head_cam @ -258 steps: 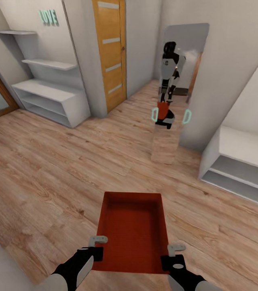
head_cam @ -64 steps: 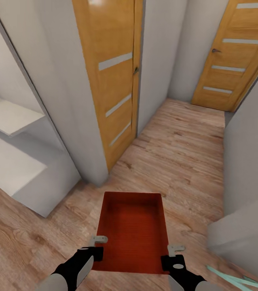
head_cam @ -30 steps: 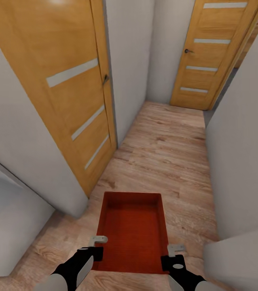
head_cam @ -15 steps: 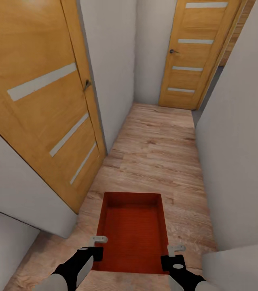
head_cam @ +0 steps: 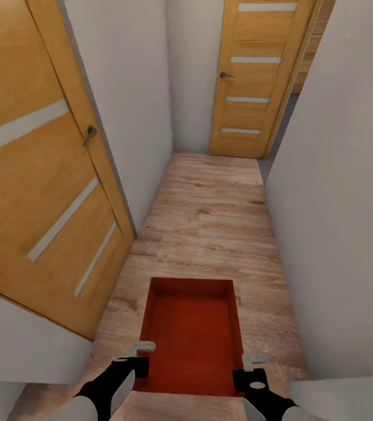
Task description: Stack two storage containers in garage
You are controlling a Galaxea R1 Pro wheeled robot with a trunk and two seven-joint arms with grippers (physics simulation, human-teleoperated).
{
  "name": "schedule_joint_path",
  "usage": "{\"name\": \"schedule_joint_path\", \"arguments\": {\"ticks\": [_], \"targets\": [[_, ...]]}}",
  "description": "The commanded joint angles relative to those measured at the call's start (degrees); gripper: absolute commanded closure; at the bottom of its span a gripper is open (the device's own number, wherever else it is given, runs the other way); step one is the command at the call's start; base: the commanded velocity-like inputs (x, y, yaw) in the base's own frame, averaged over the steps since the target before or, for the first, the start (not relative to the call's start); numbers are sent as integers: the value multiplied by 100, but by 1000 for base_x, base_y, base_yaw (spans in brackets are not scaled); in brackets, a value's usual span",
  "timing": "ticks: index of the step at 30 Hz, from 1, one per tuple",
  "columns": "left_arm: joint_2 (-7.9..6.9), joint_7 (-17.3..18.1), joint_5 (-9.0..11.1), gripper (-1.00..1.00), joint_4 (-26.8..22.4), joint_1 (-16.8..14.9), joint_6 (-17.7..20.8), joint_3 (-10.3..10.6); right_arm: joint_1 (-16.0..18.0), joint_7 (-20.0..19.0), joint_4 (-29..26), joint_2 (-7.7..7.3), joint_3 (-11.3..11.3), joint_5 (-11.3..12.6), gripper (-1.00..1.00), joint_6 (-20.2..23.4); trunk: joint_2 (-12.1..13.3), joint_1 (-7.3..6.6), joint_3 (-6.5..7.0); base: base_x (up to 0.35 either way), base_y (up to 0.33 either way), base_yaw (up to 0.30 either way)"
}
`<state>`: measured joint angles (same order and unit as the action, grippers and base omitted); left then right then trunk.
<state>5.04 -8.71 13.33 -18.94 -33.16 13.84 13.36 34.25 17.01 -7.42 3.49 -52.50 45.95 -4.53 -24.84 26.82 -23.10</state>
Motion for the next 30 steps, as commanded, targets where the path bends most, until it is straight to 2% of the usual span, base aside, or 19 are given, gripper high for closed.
{"name": "schedule_joint_path", "arguments": {"ticks": [1, 30], "targets": [[-12, -69, 117, 100, -31, -1, 22, 192, 2, 13, -7, -104, 21, 151, 100, 3, -9, 6, -8, 335, 0, -29], [-12, -69, 125, 100, -22, 1, 30, 191, 2, 22, -5, -103, 21, 151, 100, -4, -9, 6, -8, 335, 0, -2]]}}
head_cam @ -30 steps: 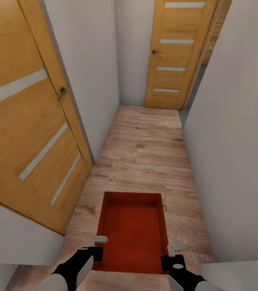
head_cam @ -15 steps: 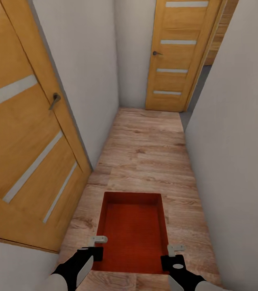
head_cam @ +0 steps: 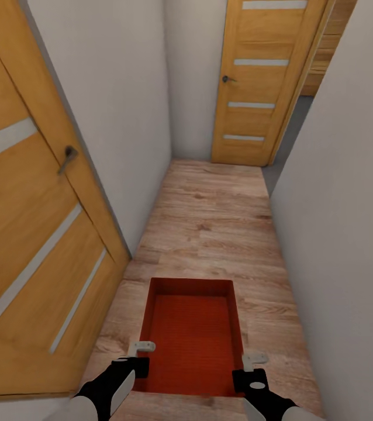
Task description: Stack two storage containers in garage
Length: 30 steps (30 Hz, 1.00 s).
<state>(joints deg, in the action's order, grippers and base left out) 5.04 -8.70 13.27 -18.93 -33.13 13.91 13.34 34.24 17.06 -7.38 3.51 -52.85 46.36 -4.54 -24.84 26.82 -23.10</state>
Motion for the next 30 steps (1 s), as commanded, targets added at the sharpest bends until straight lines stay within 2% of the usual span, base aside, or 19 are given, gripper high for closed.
{"name": "schedule_joint_path", "arguments": {"ticks": [1, 6, 18, 30], "targets": [[-12, -71, 127, 100, -23, -2, 22, 195, 4, 17, -9, -106, 56, 110, 100, -3, -9, 6, -8, 334, 0, 0], [-12, -71, 123, 100, -23, -2, 18, 195, 4, 17, -9, -98, 55, 110, 100, -3, -9, 6, -8, 334, 0, -82], [-12, -71, 123, 100, -23, -4, 17, 194, 4, 17, -12, -98, 56, 110, 100, -3, -9, 6, -8, 334, 0, -218], [-12, -71, 123, 100, -23, -3, 19, 196, 4, 17, -13, -105, 56, 110, 100, -3, -9, 6, -8, 334, 0, -24]]}}
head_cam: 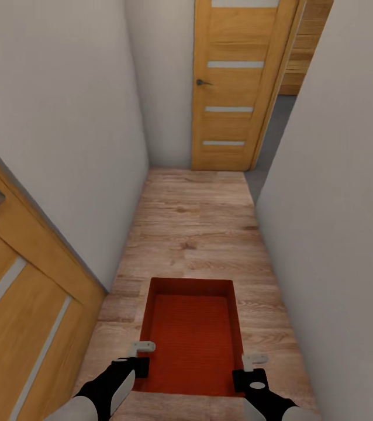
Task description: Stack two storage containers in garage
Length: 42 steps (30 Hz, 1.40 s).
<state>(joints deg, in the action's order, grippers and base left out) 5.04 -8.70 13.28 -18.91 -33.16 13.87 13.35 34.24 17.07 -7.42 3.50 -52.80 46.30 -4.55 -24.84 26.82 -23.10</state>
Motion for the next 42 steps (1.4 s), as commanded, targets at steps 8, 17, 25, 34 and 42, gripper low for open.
{"name": "schedule_joint_path", "arguments": {"ticks": [8, 17, 25, 34, 42], "targets": [[-12, -71, 122, 100, -25, -1, 24, 194, 3, 16, -9, -104, 51, 116, 100, -2, -9, 6, -8, 334, 0, 0], [-12, -71, 122, 100, -22, -1, 27, 194, 3, 16, -9, -104, 51, 116, 100, -2, -9, 6, -8, 334, 0, 0], [-12, -71, 119, 100, -21, 0, 24, 194, 3, 16, -6, -105, 51, 116, 100, -2, -9, 6, -8, 334, 0, 0], [-12, -71, 114, 100, -17, -1, 23, 194, 3, 9, -11, -104, 43, 116, 100, -2, -9, 6, -8, 334, 0, 0], [-12, -71, 113, 100, -16, -2, 24, 194, 3, 16, -12, -101, 44, 116, 100, -2, -9, 6, -8, 334, 0, -157]]}}
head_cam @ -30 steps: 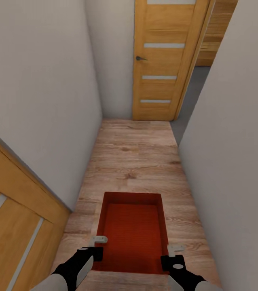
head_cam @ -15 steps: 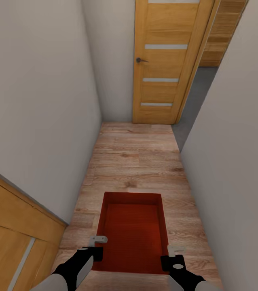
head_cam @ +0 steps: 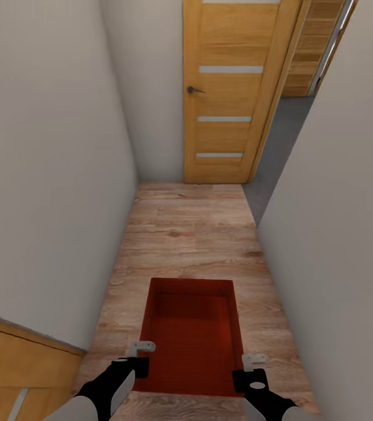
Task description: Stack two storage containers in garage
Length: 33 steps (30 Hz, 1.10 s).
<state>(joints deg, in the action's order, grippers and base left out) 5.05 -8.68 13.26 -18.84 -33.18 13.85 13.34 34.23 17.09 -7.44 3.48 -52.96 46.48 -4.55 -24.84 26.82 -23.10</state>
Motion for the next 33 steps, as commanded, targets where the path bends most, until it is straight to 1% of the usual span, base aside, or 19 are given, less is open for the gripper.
{"name": "schedule_joint_path", "arguments": {"ticks": [1, 7, 33], "targets": [[-13, -72, 115, 100, -25, 1, 26, 195, 5, 13, -9, -99, 59, 98, 100, -2, -9, 6, -8, 334, 0, -201], [-13, -72, 115, 100, -28, 1, 25, 195, 5, 13, -8, -102, 64, 98, 100, -2, -9, 6, -8, 334, 0, -75], [-13, -72, 115, 100, -23, 2, 24, 195, 5, 13, -4, -111, 66, 98, 100, -2, -9, 6, -8, 334, 0, -1]]}}
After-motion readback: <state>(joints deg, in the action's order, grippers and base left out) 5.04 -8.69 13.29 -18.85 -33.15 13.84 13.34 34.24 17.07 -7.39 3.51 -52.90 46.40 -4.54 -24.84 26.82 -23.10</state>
